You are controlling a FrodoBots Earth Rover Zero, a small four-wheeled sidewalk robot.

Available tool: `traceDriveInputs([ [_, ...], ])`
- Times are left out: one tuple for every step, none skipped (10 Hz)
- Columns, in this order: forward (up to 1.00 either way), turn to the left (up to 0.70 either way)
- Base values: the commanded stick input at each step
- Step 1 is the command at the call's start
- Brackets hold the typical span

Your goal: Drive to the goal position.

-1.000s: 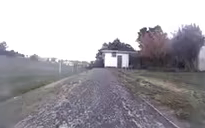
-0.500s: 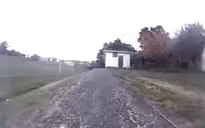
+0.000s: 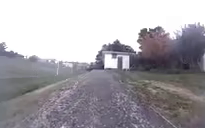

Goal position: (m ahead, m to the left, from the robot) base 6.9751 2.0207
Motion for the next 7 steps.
traceDriveInputs([
  [0.70, -0.02],
  [0.70, -0.02],
  [0.70, -0.06],
  [0.70, -0.10],
  [0.70, -0.10],
  [0.70, -0.05],
  [0.70, 0.00],
])
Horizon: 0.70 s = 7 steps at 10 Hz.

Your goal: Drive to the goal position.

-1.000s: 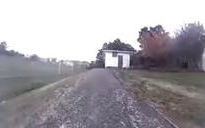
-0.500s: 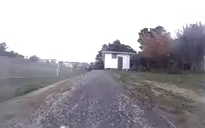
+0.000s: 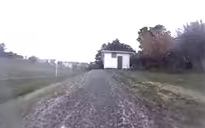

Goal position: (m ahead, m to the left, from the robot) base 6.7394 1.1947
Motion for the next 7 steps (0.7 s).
traceDriveInputs([
  [0.70, -0.09],
  [0.70, -0.05],
  [0.70, -0.02],
  [0.70, 0.00],
  [0.70, -0.01],
  [0.70, -0.02],
  [0.70, -0.03],
])
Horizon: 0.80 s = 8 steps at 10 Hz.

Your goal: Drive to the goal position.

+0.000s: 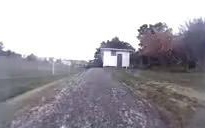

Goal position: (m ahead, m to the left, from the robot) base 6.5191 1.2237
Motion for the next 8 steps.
traceDriveInputs([
  [0.70, -0.04],
  [0.70, -0.05],
  [0.70, -0.06],
  [0.70, -0.06],
  [0.70, -0.07],
  [0.70, 0.00],
  [0.70, 0.00],
  [0.70, 0.00],
])
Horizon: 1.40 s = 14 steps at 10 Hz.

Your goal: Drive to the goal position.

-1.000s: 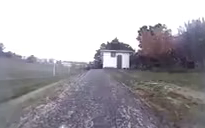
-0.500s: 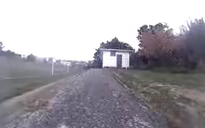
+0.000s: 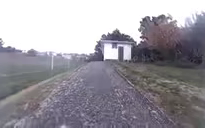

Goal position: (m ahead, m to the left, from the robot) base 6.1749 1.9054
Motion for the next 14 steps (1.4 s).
traceDriveInputs([
  [0.70, 0.00],
  [0.70, 0.00],
  [0.70, 0.01],
  [0.70, 0.03],
  [0.70, 0.06],
  [0.70, 0.09],
  [0.70, 0.00],
  [0.70, 0.00],
  [0.70, 0.00],
  [0.70, 0.00],
  [0.70, 0.00],
  [0.70, 0.00],
  [0.70, 0.00],
  [0.70, 0.00],
])
